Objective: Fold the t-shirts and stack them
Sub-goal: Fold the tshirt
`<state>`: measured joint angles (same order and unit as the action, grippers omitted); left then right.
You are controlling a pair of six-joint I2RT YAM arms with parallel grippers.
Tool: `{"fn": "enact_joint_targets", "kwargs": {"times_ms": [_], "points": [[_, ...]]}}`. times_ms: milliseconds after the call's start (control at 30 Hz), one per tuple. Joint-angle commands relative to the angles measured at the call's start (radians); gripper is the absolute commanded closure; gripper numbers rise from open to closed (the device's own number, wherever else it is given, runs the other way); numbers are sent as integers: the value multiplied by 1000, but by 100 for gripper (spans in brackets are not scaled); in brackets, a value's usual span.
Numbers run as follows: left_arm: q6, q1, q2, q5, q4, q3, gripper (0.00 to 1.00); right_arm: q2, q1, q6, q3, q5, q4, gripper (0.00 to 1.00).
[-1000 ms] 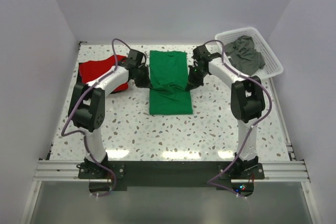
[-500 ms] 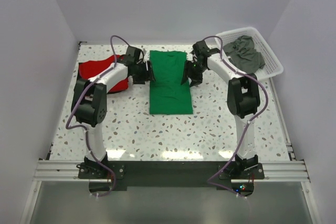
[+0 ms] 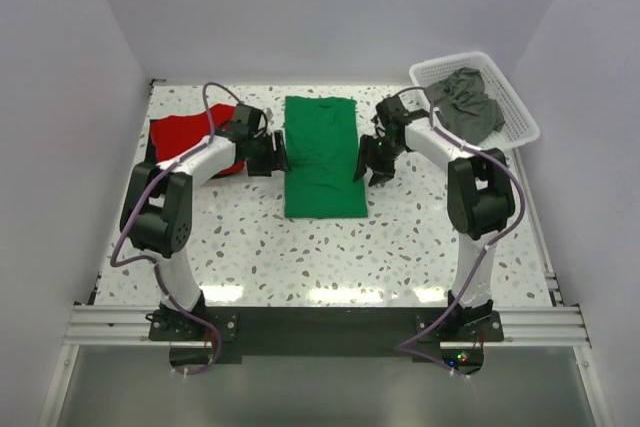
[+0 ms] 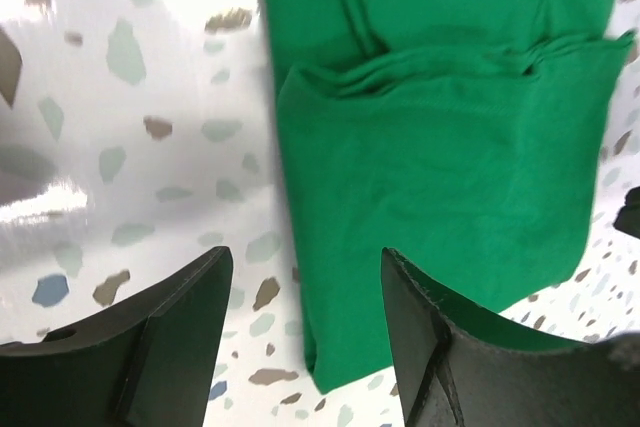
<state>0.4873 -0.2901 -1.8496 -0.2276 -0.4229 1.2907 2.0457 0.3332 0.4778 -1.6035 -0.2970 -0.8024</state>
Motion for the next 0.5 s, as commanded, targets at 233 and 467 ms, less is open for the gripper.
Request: {"fn": "enact_joint_targets", "kwargs": {"times_ms": [233, 467], "points": [[30, -1, 167, -45, 72, -229, 35, -209, -2, 48, 338, -79, 147, 54], [42, -21, 191, -52, 88, -298, 34, -203, 4, 62, 393, -91, 181, 55]]}}
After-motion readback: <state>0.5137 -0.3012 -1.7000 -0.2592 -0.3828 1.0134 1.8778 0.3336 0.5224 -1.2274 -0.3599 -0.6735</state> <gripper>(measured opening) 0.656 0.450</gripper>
